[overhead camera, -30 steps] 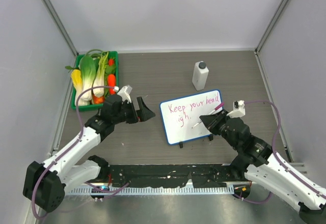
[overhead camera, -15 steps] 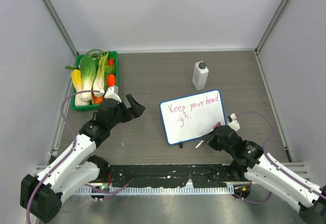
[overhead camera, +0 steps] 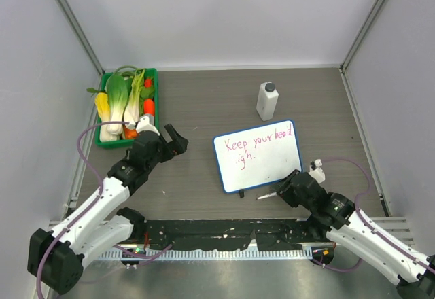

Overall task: Write a sentence on the whiteboard
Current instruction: Put down the whiteboard marker at the center of the board, then reset both arms

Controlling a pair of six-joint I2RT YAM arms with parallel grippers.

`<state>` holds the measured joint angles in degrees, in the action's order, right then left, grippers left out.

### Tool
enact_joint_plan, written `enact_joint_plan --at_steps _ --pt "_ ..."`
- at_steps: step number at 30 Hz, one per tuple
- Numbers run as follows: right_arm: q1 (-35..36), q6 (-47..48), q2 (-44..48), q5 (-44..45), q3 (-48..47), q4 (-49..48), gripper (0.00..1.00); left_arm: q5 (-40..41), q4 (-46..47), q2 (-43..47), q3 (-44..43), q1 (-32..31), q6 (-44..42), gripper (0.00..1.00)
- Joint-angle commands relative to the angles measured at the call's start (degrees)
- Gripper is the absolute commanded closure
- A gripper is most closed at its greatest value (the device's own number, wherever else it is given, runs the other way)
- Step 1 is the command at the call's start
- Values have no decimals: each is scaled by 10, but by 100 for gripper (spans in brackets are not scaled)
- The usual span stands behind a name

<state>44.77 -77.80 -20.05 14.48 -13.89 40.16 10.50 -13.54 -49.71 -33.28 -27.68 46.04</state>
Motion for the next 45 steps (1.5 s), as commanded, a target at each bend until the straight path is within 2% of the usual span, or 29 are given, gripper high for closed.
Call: enact_joint_plan --at_steps 1,12,22,38,43,45 --pt "-2 -24 3 37 -24 29 50 36 29 -10 -10 -1 -9 0" --pt "-2 0 -11 94 -76 46 22 50 67 -41 -18 -1 -33 0" --pt "-3 83 -81 147 -164 44 20 59 87 -74 -35 0 -54 0" --pt "-2 284 -284 259 -355 24 18 104 106 -138 -70 -1 -87 0" --pt "-5 334 -342 258 -380 -4 18 109 98 -145 -85 -2 -86 0" --pt "-9 344 -367 250 -388 -10 15 104 101 -146 -86 -1 -89 0"
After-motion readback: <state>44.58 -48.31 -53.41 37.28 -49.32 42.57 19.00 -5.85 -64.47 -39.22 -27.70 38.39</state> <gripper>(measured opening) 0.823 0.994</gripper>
